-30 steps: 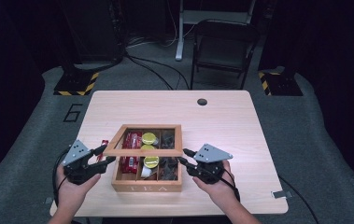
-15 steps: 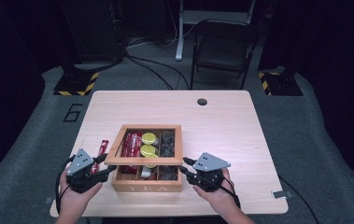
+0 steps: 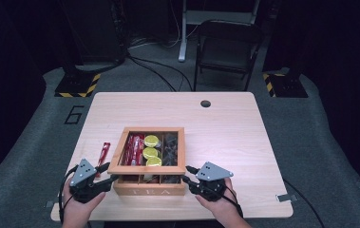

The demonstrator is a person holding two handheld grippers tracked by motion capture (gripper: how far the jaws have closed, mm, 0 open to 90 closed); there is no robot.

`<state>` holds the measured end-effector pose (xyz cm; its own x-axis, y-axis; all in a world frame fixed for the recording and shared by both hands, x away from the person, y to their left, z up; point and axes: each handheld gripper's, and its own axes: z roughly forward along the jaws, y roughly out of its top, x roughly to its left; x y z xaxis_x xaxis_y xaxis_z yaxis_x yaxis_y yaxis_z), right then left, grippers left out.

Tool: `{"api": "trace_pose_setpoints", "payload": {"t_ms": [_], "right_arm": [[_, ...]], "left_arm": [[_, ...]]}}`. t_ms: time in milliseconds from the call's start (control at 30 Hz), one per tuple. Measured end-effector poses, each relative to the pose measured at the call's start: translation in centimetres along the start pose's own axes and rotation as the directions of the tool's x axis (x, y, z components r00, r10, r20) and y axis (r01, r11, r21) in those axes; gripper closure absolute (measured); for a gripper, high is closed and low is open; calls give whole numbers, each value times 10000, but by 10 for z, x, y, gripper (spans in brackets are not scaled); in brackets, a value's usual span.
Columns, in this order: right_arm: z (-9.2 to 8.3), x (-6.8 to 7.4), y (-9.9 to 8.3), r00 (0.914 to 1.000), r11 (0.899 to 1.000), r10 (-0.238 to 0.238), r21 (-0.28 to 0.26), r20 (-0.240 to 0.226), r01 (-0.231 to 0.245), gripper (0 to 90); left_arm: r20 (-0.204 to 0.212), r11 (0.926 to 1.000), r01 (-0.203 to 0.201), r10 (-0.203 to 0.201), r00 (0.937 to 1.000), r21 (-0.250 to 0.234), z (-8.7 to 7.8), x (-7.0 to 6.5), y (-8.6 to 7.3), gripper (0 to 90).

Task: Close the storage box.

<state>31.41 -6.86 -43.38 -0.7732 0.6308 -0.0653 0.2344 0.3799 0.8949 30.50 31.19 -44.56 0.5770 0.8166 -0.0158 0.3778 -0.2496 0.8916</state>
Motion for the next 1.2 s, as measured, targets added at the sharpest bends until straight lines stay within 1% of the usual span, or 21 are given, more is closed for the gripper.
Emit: {"api": "trace_pose_setpoints", "payload": {"t_ms": [33,67,200,267,333,367,400,467,500,600,633,700,733,833,867,900,933,1000,1067,1133,1200], "right_arm": [[1,1,-1,9999,9999,160,65,-21,-160,630],[1,0,-2,10000,10000,51,77,-67,-50,625],[5,2,-7,9998,9997,197,160,-23,-197,601],[7,4,-10,9998,9995,201,226,30,-201,584],[8,5,-12,9999,9994,149,304,7,-149,573],[8,5,-13,10000,9993,84,361,-30,-83,571],[10,5,-13,10000,9996,67,285,30,-67,568],[10,6,-15,9998,9991,215,359,31,-216,564],[11,6,-15,9998,9993,197,333,-1,-197,562],[11,7,-16,9998,9988,217,440,42,-219,557],[13,6,-17,9999,9989,155,452,26,-156,556],[13,7,-18,9998,9980,176,608,17,-177,554],[14,7,-19,9999,9975,153,695,10,-153,554],[14,6,-20,9998,9974,161,708,-82,-155,554],[14,7,-20,9998,9973,197,715,-84,-191,554],[14,7,-20,9996,9970,257,730,-86,-250,554],[15,6,-20,9998,9973,195,714,-90,-188,554],[15,6,-20,9995,9970,296,723,-89,-288,554],[15,6,-21,9996,9970,259,727,-133,-249,554],[15,6,-21,9996,9972,266,701,-131,-257,554],[15,6,-21,9995,9971,281,709,-141,-271,554]], "left_arm": [[54,10000,22,-23,10000,41,0,0,-1,495],[80,9999,102,-102,9999,37,1,0,-3,496],[232,9997,110,-114,9997,195,3,1,-9,496],[249,9995,-60,52,9997,307,3,1,-10,496],[140,9989,-254,248,9996,388,4,-1,-12,497],[161,9990,-235,229,9996,391,5,-1,-12,497],[234,9987,-262,251,9994,447,5,-1,-13,497],[250,9983,-285,273,9993,499,6,-2,-13,497],[199,9987,-274,265,9994,433,6,-2,-14,497],[387,9977,-263,239,9990,630,7,-1,-15,493],[337,9979,-193,172,9993,619,8,-1,-16,469],[503,9966,-134,94,9987,811,8,-1,-17,457],[535,9966,-161,118,9985,811,8,-1,-17,446],[619,9966,-265,216,9978,780,6,-2,-17,438],[579,9975,-312,275,9979,640,6,-3,-17,438],[683,9965,-419,369,9970,730,5,-2,-17,438],[698,9966,-396,346,9970,718,5,-3,-17,438],[760,9963,-482,427,9962,718,4,-3,-17,438],[752,9957,-527,469,9961,764,4,-4,-16,431],[718,9964,-478,427,9965,700,4,-4,-16,430],[750,9963,-432,376,9965,749,4,-4,-17,422]]}}
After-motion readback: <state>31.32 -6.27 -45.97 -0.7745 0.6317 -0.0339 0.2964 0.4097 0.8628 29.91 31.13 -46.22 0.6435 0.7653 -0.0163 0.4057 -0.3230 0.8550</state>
